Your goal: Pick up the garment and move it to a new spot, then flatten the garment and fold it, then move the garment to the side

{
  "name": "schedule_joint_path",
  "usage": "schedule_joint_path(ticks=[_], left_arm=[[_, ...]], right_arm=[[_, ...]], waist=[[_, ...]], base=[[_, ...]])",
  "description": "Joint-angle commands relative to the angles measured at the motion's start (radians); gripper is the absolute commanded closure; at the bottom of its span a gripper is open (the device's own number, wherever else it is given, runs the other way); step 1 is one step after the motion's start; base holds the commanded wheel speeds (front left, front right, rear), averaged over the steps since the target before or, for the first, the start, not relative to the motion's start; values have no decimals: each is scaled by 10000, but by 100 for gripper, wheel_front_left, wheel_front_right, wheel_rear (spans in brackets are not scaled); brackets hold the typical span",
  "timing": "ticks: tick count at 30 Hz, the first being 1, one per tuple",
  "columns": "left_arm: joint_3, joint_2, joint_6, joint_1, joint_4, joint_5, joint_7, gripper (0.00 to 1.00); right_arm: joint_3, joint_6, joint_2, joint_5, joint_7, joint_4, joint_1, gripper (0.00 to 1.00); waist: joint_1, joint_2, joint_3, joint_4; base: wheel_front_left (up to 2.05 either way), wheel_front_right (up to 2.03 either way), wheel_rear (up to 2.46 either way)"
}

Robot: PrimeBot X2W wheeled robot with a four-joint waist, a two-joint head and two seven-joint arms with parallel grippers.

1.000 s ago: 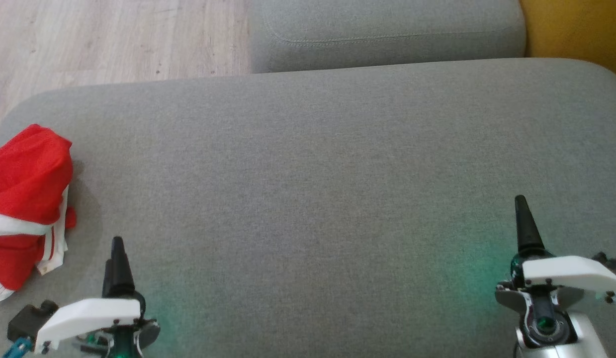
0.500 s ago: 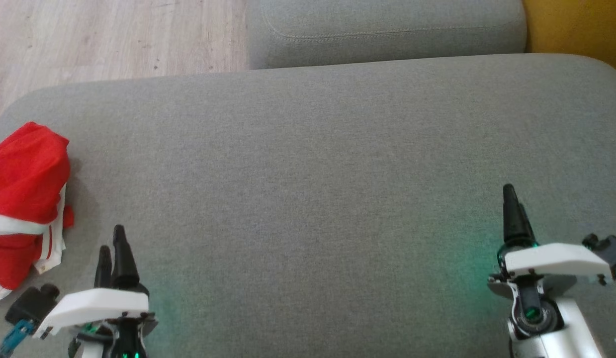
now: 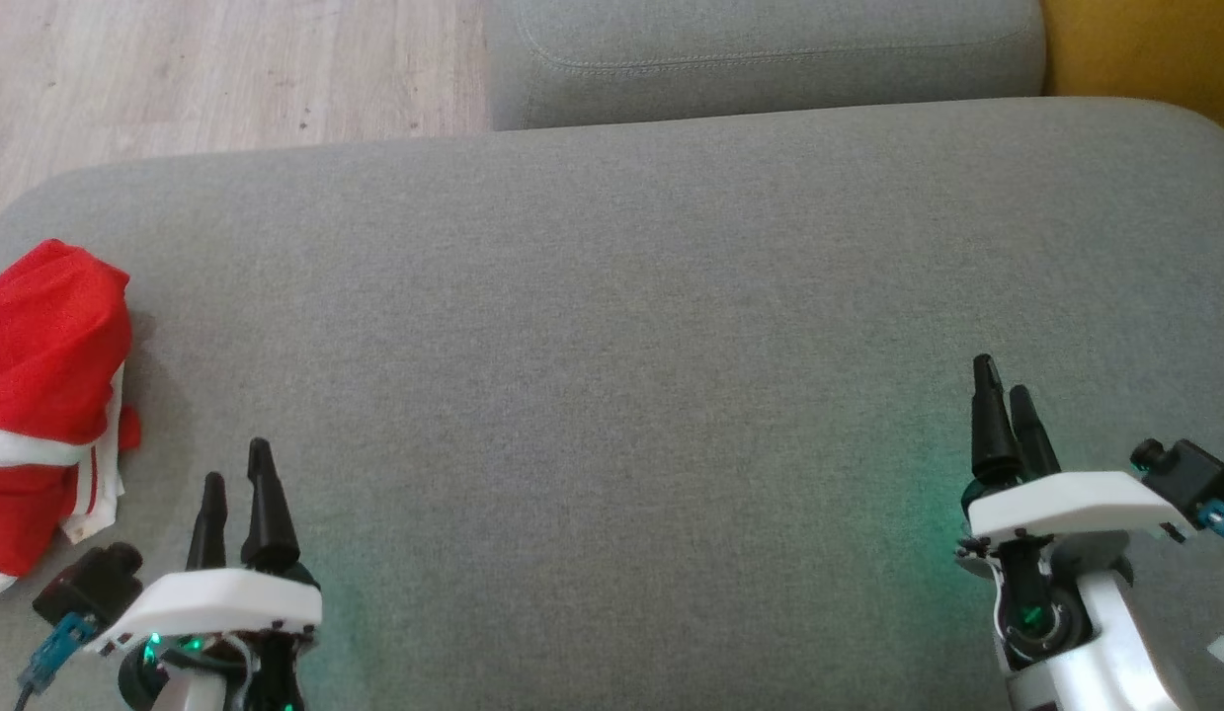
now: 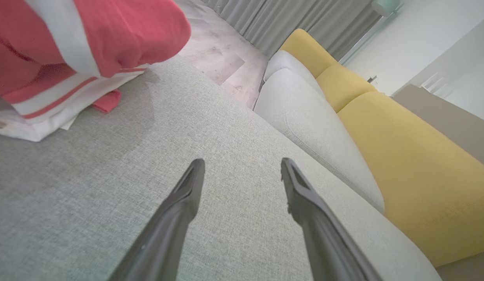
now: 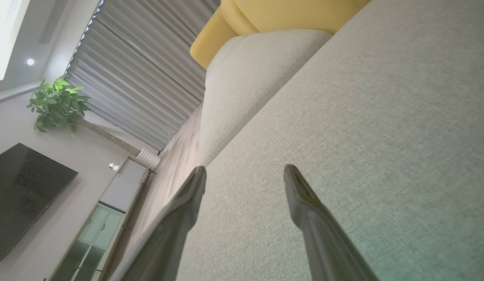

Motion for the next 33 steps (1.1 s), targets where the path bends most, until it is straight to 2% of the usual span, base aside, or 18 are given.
schedule_joint_path(ticks=[1, 33], left_arm=[[94, 224, 29, -540, -254, 346, -135, 0], [150, 211, 36, -601, 103, 4230, -1053, 0]], right_arm=[[173, -4, -75, -338, -148, -250, -658, 0], [900, -6, -9, -3797, -1062, 646, -1328, 0]], waist=[[-1, 0, 9, -1], [-1, 0, 347, -61]], base=[[0, 0, 0], [0, 0, 0]])
